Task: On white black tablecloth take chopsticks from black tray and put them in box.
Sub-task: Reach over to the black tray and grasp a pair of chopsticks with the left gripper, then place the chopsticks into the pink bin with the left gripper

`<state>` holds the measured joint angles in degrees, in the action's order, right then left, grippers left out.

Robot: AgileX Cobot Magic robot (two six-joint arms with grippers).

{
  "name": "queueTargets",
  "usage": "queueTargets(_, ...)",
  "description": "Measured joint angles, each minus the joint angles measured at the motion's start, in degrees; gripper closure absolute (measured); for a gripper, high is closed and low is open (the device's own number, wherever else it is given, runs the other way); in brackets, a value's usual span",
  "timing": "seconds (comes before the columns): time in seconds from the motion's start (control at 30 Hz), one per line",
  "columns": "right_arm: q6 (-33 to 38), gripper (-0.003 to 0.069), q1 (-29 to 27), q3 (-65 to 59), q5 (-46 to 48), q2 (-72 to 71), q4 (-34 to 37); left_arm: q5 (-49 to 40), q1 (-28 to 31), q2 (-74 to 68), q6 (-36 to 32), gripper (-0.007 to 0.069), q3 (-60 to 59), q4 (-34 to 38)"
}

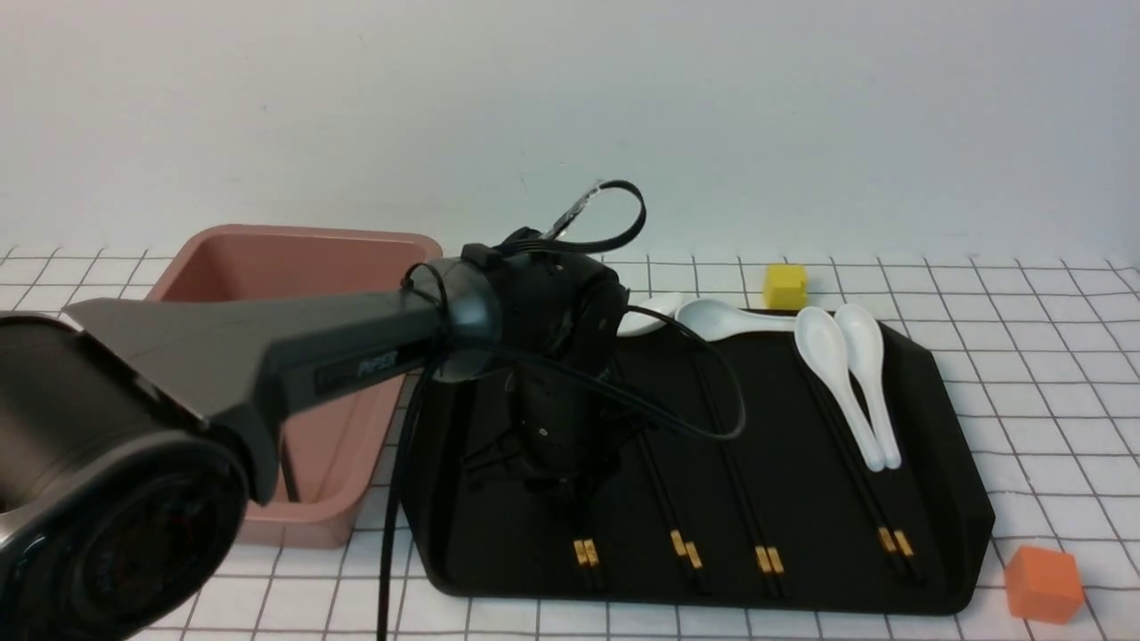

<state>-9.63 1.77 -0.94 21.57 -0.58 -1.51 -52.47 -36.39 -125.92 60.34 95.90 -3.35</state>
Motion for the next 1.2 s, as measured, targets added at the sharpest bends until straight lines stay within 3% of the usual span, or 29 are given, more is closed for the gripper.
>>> queueTargets(0.07, 0.0, 0.0419, 0.0, 0.0, 0.0, 0.0, 0.0, 0.1, 0.0, 0.5, -1.9, 0.0522, 0.0, 1.9)
queueTargets(0.23, 0.0, 0.0419, 0.0, 0.0, 0.0, 0.0, 0.0, -1.5, 0.0, 4.9, -6.7, 0.0515, -0.6, 5.4)
queueTargets(0.4, 0.0, 0.0419, 0.0, 0.0, 0.0, 0.0, 0.0, -9.0, 2.1, 19.9, -13.9, 0.0515, -0.5, 0.5)
queueTargets(0.5, 0.0, 0.0419, 0.0, 0.0, 0.0, 0.0, 0.0, -16.3, 6.9, 26.0, -20.5, 0.0515, -0.5, -5.6)
queueTargets(0.6, 0.0, 0.0419, 0.0, 0.0, 0.0, 0.0, 0.0, -17.9, 12.7, 28.3, -25.7, 0.0515, -1.0, -9.1)
queueTargets(0.73, 0.0, 0.0419, 0.0, 0.0, 0.0, 0.0, 0.0, -16.8, 19.0, 26.5, -30.5, 0.0515, -3.9, -7.6)
queueTargets(0.87, 0.0, 0.0419, 0.0, 0.0, 0.0, 0.0, 0.0, -12.3, 21.7, 20.9, -33.2, 0.0512, -6.0, -6.9)
queueTargets(0.97, 0.0, 0.0419, 0.0, 0.0, 0.0, 0.0, 0.0, -9.7, 22.1, 17.0, -33.7, 0.0476, -6.3, -7.7)
queueTargets(1.2, 0.0, 0.0419, 0.0, 0.0, 0.0, 0.0, 0.0, -10.4, 22.1, 13.5, -35.0, 0.0271, -6.3, -8.1)
